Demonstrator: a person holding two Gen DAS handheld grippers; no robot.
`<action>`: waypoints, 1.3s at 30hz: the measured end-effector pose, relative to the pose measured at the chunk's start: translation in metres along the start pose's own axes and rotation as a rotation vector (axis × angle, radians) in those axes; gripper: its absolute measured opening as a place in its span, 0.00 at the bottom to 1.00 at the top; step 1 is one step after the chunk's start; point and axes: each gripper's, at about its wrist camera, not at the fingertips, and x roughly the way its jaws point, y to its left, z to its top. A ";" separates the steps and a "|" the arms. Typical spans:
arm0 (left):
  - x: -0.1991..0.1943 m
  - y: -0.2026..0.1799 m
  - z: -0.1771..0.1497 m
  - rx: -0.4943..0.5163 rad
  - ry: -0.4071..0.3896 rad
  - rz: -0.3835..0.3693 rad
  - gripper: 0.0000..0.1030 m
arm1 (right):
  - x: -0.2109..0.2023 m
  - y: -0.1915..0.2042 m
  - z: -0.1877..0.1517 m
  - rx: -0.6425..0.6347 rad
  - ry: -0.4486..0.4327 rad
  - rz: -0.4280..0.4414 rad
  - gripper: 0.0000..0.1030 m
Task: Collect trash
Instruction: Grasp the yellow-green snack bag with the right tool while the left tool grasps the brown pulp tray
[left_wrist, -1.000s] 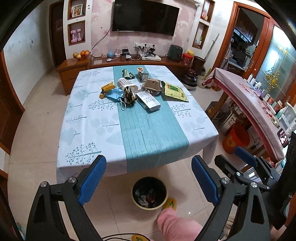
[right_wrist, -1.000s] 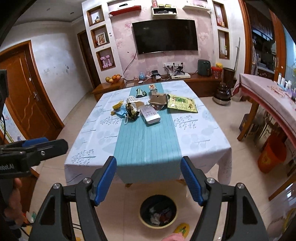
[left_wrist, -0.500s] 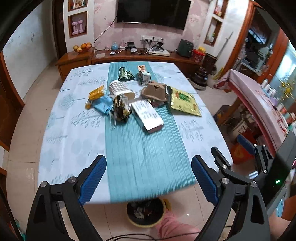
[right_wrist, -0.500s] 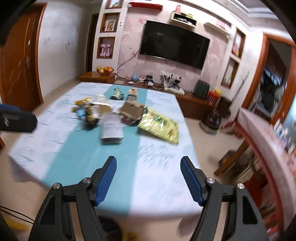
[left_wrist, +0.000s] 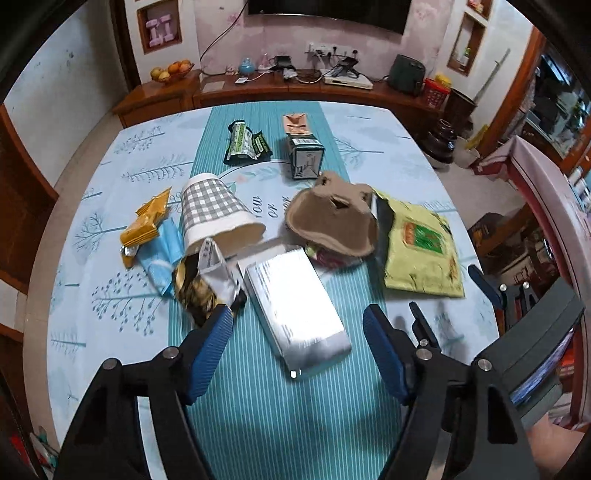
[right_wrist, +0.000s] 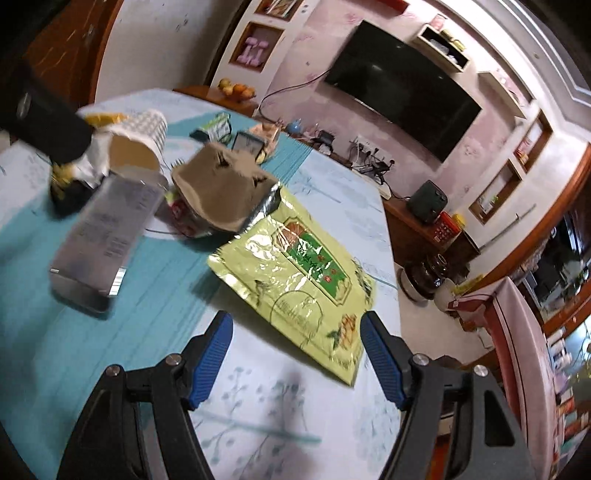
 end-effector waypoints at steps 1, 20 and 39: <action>0.004 0.002 0.004 -0.011 0.003 -0.002 0.70 | 0.007 0.001 0.001 -0.011 0.006 -0.001 0.70; 0.020 -0.015 0.049 -0.048 0.042 -0.045 0.70 | 0.042 -0.010 0.020 -0.089 -0.081 -0.027 0.05; 0.114 -0.060 0.116 0.103 0.225 0.024 0.74 | 0.041 -0.117 0.063 0.363 -0.062 0.368 0.00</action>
